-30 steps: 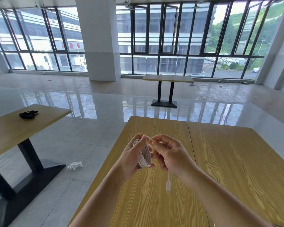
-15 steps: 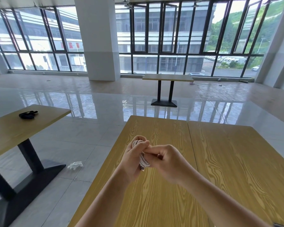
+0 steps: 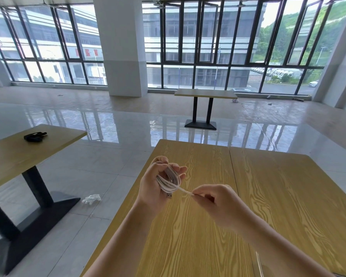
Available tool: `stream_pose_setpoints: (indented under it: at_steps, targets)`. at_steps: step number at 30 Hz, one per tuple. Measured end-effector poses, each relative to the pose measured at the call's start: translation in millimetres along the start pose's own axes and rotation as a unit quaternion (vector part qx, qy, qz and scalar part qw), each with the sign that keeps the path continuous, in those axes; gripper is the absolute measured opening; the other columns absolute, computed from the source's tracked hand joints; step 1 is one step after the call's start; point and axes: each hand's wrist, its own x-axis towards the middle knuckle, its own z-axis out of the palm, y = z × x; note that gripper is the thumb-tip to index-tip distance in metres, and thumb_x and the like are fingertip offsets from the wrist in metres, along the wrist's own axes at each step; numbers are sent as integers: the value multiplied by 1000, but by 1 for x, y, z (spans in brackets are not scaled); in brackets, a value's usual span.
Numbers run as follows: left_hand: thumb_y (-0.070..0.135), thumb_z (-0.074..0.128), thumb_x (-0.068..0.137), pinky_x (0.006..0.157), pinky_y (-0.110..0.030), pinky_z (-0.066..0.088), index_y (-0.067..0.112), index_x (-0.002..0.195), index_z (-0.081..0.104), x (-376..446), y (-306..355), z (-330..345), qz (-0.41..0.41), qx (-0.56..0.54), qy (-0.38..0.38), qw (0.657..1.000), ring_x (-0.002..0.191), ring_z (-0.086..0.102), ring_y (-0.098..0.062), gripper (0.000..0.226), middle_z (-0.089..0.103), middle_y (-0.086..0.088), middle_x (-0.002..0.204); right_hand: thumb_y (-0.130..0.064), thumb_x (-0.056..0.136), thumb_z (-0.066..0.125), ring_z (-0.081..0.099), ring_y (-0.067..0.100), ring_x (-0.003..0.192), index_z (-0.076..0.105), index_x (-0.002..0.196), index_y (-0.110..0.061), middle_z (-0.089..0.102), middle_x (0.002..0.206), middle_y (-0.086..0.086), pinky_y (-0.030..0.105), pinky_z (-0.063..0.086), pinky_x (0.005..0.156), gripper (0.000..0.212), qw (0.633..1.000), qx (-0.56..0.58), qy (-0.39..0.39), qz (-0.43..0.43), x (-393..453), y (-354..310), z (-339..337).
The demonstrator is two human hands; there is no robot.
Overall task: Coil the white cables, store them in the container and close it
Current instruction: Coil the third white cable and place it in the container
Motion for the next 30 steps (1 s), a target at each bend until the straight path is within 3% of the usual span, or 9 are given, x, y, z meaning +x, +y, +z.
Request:
stream_pose_setpoints:
  at_steps: [2, 6, 11, 15, 17, 19, 21, 25, 30]
  targets:
    - [11, 48, 79, 92, -50, 48, 16, 81, 54, 0, 1, 3, 4, 10, -19, 1000, 94, 69, -33, 8, 72, -12, 78, -25, 98, 59, 56, 0, 52, 76, 100, -27, 72, 73, -4, 16, 45, 52, 17, 991, 109, -11, 72, 1, -2, -1]
    - [13, 52, 78, 97, -49, 42, 16, 82, 56, -2, -1, 5, 2, 30, -53, 998, 110, 65, -31, 7, 74, -13, 84, -32, 100, 54, 65, 13, 67, 76, 92, -20, 77, 85, 1, 26, 56, 64, 27, 945, 289, -11, 154, 5, -11, 0]
    - [20, 59, 72, 93, -45, 44, 16, 83, 55, -3, -4, 8, 1, 60, -90, 994, 110, 63, -29, 12, 74, -15, 94, -8, 92, 67, 68, 16, 65, 70, 97, -9, 73, 79, 7, 29, 58, 63, 6, 900, 384, 10, 207, 11, -25, 5]
    - [25, 59, 71, 105, -50, 38, 20, 80, 60, -4, -6, 8, 6, 88, -88, 992, 125, 57, -27, 10, 71, -21, 105, -2, 85, 73, 69, 19, 63, 62, 102, -9, 72, 77, 8, 34, 60, 63, 22, 886, 401, 18, 234, 14, -30, 6]
    - [27, 59, 71, 93, -43, 46, 21, 79, 60, -5, -5, 8, 5, 95, -88, 992, 114, 62, -25, 10, 70, -21, 109, -1, 84, 73, 67, 18, 61, 65, 101, -7, 72, 74, 7, 32, 59, 60, 20, 889, 393, 11, 234, 14, -32, 5]
    - [28, 59, 71, 76, -36, 50, 20, 79, 59, -5, -4, 9, 2, 97, -92, 991, 88, 65, -22, 11, 70, -19, 112, 0, 84, 73, 65, 17, 60, 67, 99, -6, 71, 72, 6, 30, 56, 57, 17, 892, 386, 3, 234, 14, -33, 5]
    - [28, 59, 71, 73, -36, 48, 19, 80, 57, -5, -4, 8, 2, 101, -91, 991, 77, 63, -20, 13, 69, -19, 116, -1, 83, 73, 62, 16, 58, 71, 97, -7, 70, 71, 5, 28, 52, 54, 16, 894, 384, -11, 229, 15, -32, 4]
    - [29, 59, 73, 69, -35, 51, 20, 79, 57, -3, -3, 7, -7, 102, -90, 991, 69, 60, -23, 11, 69, -17, 121, -1, 82, 73, 56, 12, 55, 74, 97, -11, 69, 71, 2, 25, 45, 50, 18, 893, 394, -52, 212, 15, -30, 5]
    - [28, 62, 73, 73, -39, 50, 18, 78, 60, -3, -8, 3, -36, 35, -87, 995, 81, 63, -26, 12, 69, -15, 111, 5, 87, 65, 50, 9, 53, 73, 101, -10, 65, 71, 1, 23, 40, 49, 22, 872, 436, -87, 205, 15, -27, 6]
